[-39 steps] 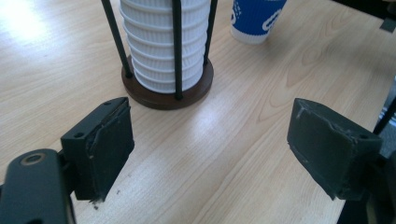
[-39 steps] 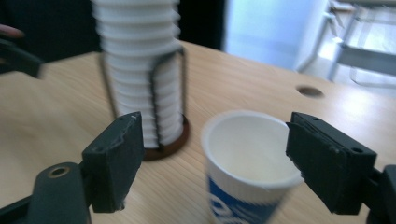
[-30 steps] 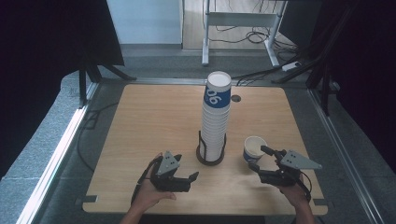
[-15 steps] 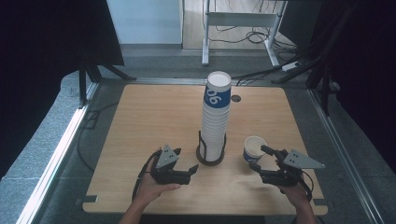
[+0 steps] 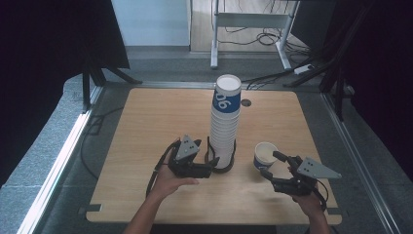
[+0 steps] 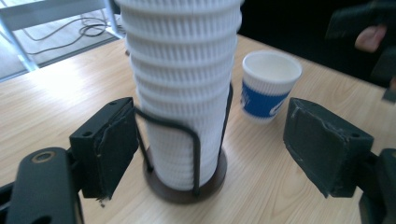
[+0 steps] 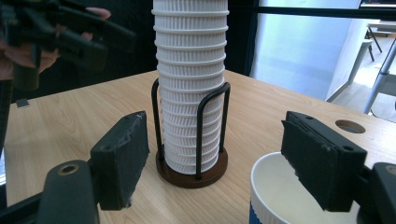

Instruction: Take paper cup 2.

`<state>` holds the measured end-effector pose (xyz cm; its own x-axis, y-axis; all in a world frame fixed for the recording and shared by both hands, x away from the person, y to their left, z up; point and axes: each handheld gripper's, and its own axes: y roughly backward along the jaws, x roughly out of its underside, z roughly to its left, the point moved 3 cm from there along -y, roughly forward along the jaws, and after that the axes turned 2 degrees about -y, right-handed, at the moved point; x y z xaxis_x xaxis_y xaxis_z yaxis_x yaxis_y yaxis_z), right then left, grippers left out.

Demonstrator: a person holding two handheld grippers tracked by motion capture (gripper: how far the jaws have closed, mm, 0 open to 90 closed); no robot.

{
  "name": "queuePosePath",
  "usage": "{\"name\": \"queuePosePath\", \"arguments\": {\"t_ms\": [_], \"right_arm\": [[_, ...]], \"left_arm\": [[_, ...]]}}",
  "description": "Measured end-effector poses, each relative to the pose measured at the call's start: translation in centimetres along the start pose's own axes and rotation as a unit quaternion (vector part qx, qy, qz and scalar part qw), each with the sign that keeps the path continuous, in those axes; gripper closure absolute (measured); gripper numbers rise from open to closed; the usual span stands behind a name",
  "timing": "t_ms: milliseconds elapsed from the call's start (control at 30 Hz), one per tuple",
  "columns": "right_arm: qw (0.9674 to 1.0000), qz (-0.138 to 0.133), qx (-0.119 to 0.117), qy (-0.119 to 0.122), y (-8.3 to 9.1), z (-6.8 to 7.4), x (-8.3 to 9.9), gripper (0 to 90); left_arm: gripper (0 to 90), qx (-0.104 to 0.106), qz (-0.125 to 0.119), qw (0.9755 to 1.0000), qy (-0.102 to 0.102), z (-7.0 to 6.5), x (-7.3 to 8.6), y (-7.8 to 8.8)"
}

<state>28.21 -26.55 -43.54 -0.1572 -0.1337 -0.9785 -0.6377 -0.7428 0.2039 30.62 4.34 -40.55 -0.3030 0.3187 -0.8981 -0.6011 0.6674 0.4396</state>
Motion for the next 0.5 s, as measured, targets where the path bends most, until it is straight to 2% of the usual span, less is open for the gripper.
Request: {"name": "queuePosePath", "arguments": {"t_ms": [333, 500], "right_arm": [[1.0, 0.004, -0.004, 0.001, 0.0, 0.0, 0.1, 23.8], [1.0, 0.001, -0.004, 0.001, 0.0, 0.0, 0.0, 23.9]], "left_arm": [[17.0, 0.014, -0.015, 0.9994, 0.028, 2.0, -2.6, -2.1], [15.1, 0.021, -0.014, 0.9994, 0.024, 2.3, -3.5, -2.8]]}}
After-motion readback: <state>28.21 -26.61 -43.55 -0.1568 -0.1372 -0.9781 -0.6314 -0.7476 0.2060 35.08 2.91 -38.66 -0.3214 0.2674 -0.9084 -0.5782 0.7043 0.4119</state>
